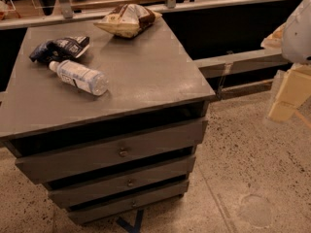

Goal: Pick blue plastic bottle

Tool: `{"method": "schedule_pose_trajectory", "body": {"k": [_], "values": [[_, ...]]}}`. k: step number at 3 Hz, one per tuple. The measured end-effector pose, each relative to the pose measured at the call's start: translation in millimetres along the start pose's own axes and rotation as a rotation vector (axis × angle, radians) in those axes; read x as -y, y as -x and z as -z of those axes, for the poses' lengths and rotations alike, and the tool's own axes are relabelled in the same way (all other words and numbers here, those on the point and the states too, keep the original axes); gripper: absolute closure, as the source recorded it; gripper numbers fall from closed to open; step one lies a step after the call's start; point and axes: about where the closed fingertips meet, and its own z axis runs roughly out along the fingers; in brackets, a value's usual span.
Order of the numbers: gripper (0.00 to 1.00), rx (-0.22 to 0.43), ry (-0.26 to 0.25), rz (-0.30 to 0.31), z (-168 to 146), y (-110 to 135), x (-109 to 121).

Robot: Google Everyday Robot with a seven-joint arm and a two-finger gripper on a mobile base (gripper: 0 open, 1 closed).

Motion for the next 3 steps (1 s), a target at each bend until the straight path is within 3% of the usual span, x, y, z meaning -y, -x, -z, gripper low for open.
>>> {"method": "schedule_pose_trajectory", "body": {"k": [1,2,3], "values": [[0.00,0.000,0.000,0.000,0,0,0],[0.00,0.042,-0.013,-0.028,1,7,3],[0.00,0.176,-0.030,-0.092,1,24,20]]}}
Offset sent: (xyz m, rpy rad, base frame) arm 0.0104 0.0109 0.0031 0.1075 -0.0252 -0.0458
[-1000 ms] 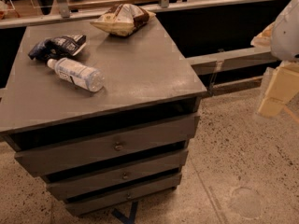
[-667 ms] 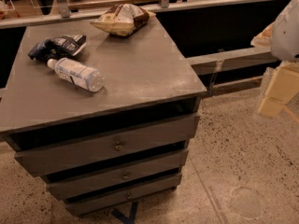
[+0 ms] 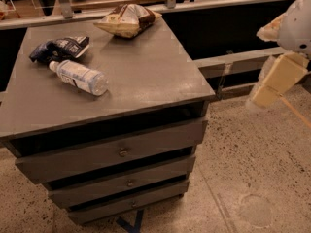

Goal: Pick blue plastic bottle

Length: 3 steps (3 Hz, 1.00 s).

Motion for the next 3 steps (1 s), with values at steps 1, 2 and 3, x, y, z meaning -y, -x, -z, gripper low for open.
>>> {"method": "schedule_pose_trajectory", "body": {"k": [1,2,3], "values": [[0.00,0.192,0.015,-0.074,-5,34,19],[0.00,0.377,0.045,-0.106,-11,83,28],[0.00,0.501,0.056,-0.123,-21,131,26]]}}
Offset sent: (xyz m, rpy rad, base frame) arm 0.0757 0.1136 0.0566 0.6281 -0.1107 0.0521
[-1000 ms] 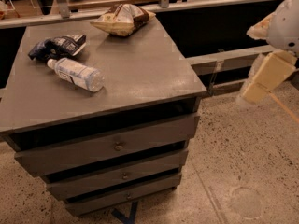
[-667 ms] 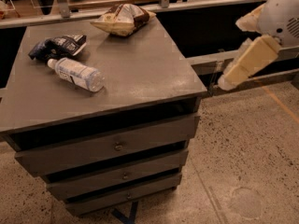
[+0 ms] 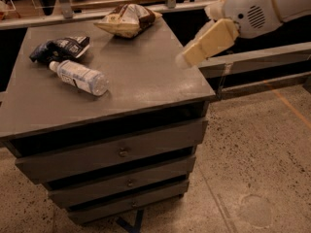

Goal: Pick blue plastic bottle

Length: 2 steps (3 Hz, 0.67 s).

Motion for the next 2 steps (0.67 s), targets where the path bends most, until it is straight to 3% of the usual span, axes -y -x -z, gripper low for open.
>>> {"method": "schedule_pose_trajectory", "body": {"k": [1,2], "values": [[0.00,0.067,-0.039,-0.022,-14.5,17.2,-4.5],[0.00,0.087,-0.075,-0.024,-18.3,21.0,4.8]]}}
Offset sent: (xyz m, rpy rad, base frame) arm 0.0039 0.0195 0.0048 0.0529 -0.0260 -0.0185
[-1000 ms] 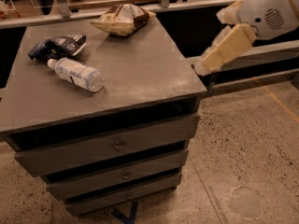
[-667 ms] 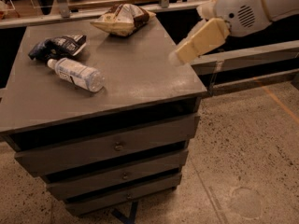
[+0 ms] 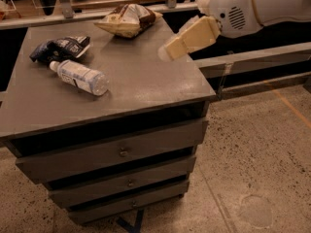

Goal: Pick blue plastic bottle

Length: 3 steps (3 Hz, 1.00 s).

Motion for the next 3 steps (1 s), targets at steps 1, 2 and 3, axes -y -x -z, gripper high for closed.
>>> {"method": "schedule_pose_trajectory", "body": {"k": [1,2,3], "values": [[0.00,0.001,0.019,-0.024,-6,-3,-15],[0.00,0.046,0.081,-0.071,-32,-14,-37],[0.00,0.120,0.153,-0.106,-67,-13,-66]]}}
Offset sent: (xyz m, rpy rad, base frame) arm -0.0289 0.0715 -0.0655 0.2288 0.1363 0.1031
